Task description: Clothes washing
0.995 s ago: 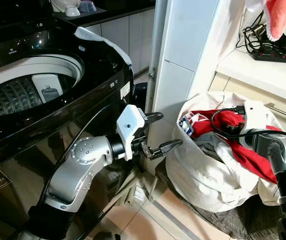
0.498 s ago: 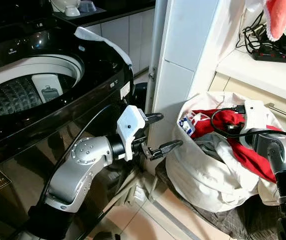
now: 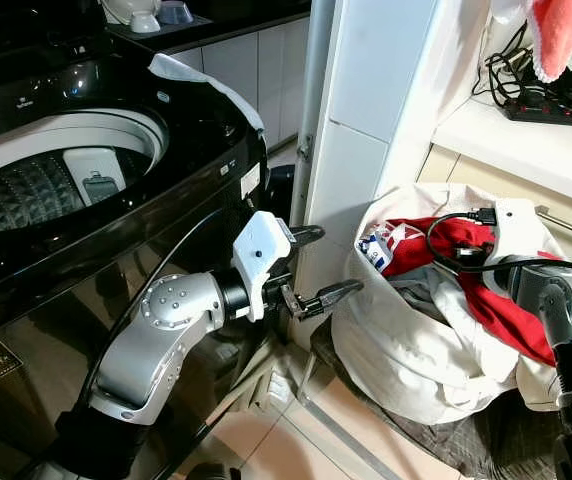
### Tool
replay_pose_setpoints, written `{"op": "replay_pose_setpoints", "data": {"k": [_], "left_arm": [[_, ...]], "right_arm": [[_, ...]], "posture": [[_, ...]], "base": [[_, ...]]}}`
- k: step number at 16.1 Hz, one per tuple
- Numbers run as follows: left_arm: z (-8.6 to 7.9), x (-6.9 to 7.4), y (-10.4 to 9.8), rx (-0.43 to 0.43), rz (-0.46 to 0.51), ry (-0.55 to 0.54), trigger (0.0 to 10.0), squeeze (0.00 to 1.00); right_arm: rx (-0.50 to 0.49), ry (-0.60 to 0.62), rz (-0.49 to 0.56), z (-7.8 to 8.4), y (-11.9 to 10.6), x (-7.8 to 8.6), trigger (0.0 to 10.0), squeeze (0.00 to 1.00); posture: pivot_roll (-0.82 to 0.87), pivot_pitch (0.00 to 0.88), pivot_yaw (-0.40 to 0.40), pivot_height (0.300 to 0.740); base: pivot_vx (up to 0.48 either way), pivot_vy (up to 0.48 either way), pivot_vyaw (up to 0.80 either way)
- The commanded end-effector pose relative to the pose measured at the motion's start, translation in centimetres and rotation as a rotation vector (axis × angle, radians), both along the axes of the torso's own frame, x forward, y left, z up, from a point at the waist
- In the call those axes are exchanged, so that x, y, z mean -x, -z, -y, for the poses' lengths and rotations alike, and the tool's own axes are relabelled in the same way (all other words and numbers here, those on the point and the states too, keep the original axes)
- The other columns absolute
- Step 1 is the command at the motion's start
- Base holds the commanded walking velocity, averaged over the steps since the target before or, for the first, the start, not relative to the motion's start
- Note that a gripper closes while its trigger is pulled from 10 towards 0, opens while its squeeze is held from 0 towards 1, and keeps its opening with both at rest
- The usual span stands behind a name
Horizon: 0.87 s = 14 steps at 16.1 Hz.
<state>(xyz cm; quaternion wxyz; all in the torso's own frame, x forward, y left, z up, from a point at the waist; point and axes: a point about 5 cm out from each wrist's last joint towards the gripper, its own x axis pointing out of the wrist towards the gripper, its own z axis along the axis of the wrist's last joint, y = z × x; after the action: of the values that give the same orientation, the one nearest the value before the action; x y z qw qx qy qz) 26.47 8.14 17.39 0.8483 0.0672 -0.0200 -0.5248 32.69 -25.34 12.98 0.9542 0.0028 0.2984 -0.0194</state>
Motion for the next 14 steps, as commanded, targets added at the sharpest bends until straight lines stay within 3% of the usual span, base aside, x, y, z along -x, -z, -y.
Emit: {"op": "replay_pose_setpoints", "data": {"k": [1, 4, 6, 7, 9, 11, 13, 14], "left_arm": [[0.2, -0.2, 0.0, -0.014, 0.011, -0.002, 10.0, 0.0], [-0.2, -0.7, 0.3, -0.013, 0.009, -0.073, 10.0, 0.0], [-1.0, -2.1, 1.0, -0.056, 0.047, -0.23, 10.0, 0.0], [-1.6, -3.0, 1.2, -0.034, 0.044, -0.317, 10.0, 0.0], [-1.9, -3.0, 1.5, -0.031, 0.038, -0.329, 10.0, 0.0], [-1.9, -2.7, 1.7, -0.053, 0.078, -0.328, 10.0, 0.0], [-1.8, -2.9, 0.8, -0.045, 0.167, -0.345, 10.0, 0.0], [-1.9, -3.2, -0.5, 0.01, 0.221, -0.367, 10.0, 0.0]], "right_arm": [[-0.003, 0.024, 0.022, 0.5, -0.8, -0.2, 0.0, 0.0], [-0.006, 0.04, 0.06, 0.8, -1.9, -0.4, 0.0, 0.0], [-0.008, 0.048, 0.108, 1.1, -3.4, -0.6, 0.0, 0.0], [0.008, 0.042, 0.161, 1.3, -5.1, -0.7, 0.0, 0.0], [0.003, 0.022, 0.241, 1.1, -7.7, -1.1, 0.0, 0.0], [-0.003, -0.05, 0.387, 0.1, -11.9, -1.5, 0.0, 0.0], [-0.103, -0.144, 0.529, -1.6, -15.9, -1.4, 0.0, 0.0], [-0.181, -0.215, 0.603, -2.8, -18.3, -1.2, 0.0, 0.0]], "posture": [[-0.02, 0.0, -0.046, 0.74], [-0.02, 0.0, -0.044, 0.74], [-0.02, 0.0, -0.044, 0.74], [-0.02, 0.0, -0.042, 0.74], [-0.02, 0.0, -0.042, 0.74], [-0.02, 0.0, -0.042, 0.74], [-0.02, 0.0, -0.046, 0.74], [-0.02, 0.0, -0.048, 0.74]], "base": [[0.0, 0.0, 0.0], [0.0, 0.0, 0.0], [0.0, 0.0, 0.0], [0.0, 0.0, 0.0], [0.0, 0.0, 0.0], [0.0, 0.0, 0.0], [0.0, 0.0, 0.0], [0.0, 0.0, 0.0]]}}
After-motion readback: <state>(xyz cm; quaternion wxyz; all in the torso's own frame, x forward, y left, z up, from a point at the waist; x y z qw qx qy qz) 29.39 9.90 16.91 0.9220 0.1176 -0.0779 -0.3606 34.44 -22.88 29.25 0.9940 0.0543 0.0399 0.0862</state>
